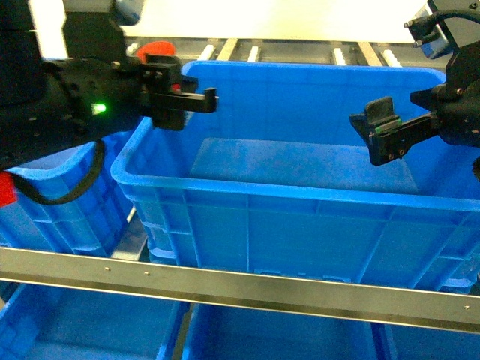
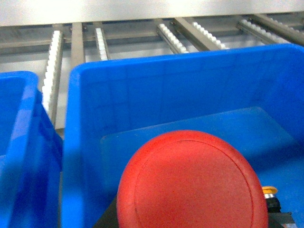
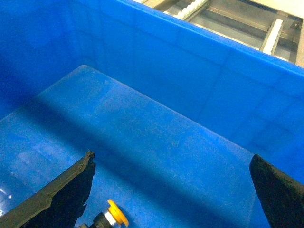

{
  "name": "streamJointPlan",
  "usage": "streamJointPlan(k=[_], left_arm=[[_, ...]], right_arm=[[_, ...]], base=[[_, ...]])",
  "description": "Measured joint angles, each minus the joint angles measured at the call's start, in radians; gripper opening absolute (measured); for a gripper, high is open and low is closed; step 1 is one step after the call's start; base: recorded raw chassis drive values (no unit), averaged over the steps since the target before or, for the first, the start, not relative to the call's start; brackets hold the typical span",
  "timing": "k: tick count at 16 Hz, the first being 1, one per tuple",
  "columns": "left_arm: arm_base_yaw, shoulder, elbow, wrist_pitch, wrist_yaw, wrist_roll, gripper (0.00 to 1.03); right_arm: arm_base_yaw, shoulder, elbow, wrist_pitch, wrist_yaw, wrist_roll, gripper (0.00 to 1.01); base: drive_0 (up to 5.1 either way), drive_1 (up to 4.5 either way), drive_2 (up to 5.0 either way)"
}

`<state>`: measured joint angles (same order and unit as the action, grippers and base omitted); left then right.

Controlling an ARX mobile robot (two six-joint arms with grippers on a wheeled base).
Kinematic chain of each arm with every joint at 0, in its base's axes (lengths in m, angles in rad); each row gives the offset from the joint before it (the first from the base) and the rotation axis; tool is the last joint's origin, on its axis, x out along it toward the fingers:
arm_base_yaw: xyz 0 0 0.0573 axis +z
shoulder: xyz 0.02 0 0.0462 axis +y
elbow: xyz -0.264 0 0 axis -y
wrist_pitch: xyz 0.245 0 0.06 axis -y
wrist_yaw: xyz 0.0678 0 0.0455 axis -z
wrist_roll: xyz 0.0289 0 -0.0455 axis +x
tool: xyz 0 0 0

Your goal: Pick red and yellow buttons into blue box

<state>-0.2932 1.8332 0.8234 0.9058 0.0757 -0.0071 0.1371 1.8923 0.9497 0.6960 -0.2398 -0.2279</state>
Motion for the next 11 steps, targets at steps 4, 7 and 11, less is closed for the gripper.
streamJointPlan(k=[4,7,11], left_arm=[[-0.069,0.09,0.052,-0.056,-0.056,0.031,0.37],[-0.062,0.09,0.054,-0.053,-0.06,0.035,0.71],[-0.065,0.09,0.054,-0.053,-0.06,0.039,0.97]], right_arm=[[0.0,0.0,0.0,0.0,0.0,0.0,0.98],[0.0,0.0,0.001,0.0,0.0,0.0,0.98],[0.0,0.0,0.001,0.0,0.0,0.0,0.98]], base=[[0.0,0.0,0.0],[0.0,0.0,0.0],[0.0,0.0,0.0]])
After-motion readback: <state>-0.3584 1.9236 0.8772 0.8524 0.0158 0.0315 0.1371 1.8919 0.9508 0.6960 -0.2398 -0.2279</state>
